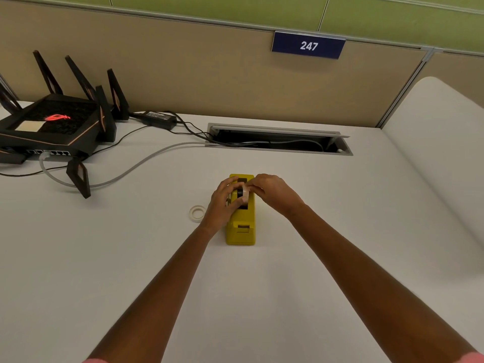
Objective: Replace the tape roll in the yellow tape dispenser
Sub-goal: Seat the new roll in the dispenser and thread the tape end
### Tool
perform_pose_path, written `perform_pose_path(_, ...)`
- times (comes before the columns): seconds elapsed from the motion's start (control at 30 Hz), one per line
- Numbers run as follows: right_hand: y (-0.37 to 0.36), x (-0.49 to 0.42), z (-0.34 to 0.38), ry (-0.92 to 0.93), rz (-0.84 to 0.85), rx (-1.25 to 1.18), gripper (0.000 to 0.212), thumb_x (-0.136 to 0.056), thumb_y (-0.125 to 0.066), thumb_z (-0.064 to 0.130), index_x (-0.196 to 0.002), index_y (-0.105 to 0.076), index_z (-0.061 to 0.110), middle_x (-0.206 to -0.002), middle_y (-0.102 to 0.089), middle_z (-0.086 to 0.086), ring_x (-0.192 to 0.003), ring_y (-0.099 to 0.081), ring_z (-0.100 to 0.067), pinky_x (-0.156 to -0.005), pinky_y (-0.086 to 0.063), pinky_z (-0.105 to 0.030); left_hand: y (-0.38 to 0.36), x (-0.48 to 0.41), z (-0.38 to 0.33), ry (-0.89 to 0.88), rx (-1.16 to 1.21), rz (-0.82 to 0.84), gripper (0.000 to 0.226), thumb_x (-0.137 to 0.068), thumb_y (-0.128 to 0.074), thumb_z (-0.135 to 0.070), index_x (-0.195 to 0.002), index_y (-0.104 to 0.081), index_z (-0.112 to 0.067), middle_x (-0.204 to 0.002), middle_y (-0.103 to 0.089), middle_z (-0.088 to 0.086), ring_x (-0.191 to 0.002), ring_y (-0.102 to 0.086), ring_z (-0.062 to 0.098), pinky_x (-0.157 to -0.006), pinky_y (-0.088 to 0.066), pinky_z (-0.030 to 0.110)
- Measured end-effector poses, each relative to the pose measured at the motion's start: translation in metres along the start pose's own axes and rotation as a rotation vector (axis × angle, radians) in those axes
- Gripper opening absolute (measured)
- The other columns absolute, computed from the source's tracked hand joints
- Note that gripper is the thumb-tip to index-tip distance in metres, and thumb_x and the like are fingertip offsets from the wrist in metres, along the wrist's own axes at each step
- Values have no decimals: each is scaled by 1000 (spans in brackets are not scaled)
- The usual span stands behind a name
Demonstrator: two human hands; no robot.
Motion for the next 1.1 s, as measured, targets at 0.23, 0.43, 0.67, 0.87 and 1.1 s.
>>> perform_pose_path(0.23,2,-4,0,-12,20,32,30,-96,-40,18,-116,-58,5,-119,-63,-17,-107,-57,-29,-90,-43,-32,-1,1,-2,-4,1,12,40,-86,-56,-17,-124,-47,-11,-144,-35,9,-131,-32,26,-106,-34,45)
perform_pose_path(0.43,3,-8,0,-24,32,32,29,-96,-41,19,-114,-59,4,-116,-64,-16,-104,-58,-28,-88,-45,-33,-2,2,-3,-6,4,9,40,-86,-55,-17,-125,-46,-12,-143,-35,10,-131,-33,25,-105,-33,41)
perform_pose_path(0.67,3,-6,0,-23,45,5,30,-95,-43,20,-114,-60,5,-117,-64,-17,-105,-58,-29,-89,-45,-33,-1,2,-2,-8,10,1,39,-86,-55,-17,-124,-47,-12,-143,-35,9,-131,-33,25,-105,-33,42)
perform_pose_path(0.87,6,-4,1,-19,-22,19,29,-95,-43,19,-112,-61,4,-113,-66,-17,-101,-59,-29,-86,-45,-33,-1,2,-3,-11,20,3,40,-86,-55,-17,-125,-46,-11,-143,-35,10,-131,-33,26,-107,-35,46)
perform_pose_path(1.1,6,-6,3,0,-66,39,30,-96,-41,22,-107,-62,3,-107,-68,-17,-95,-61,-28,-82,-46,-33,-1,2,-2,-11,13,4,40,-86,-55,-17,-125,-46,-12,-143,-34,10,-131,-33,26,-108,-34,46)
Point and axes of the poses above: each hand's wrist, its own x-axis away from the middle knuckle, its own y-axis out of the back of the hand, z = x × y, the point moved 9 cm from there along -x, towards the middle knuckle
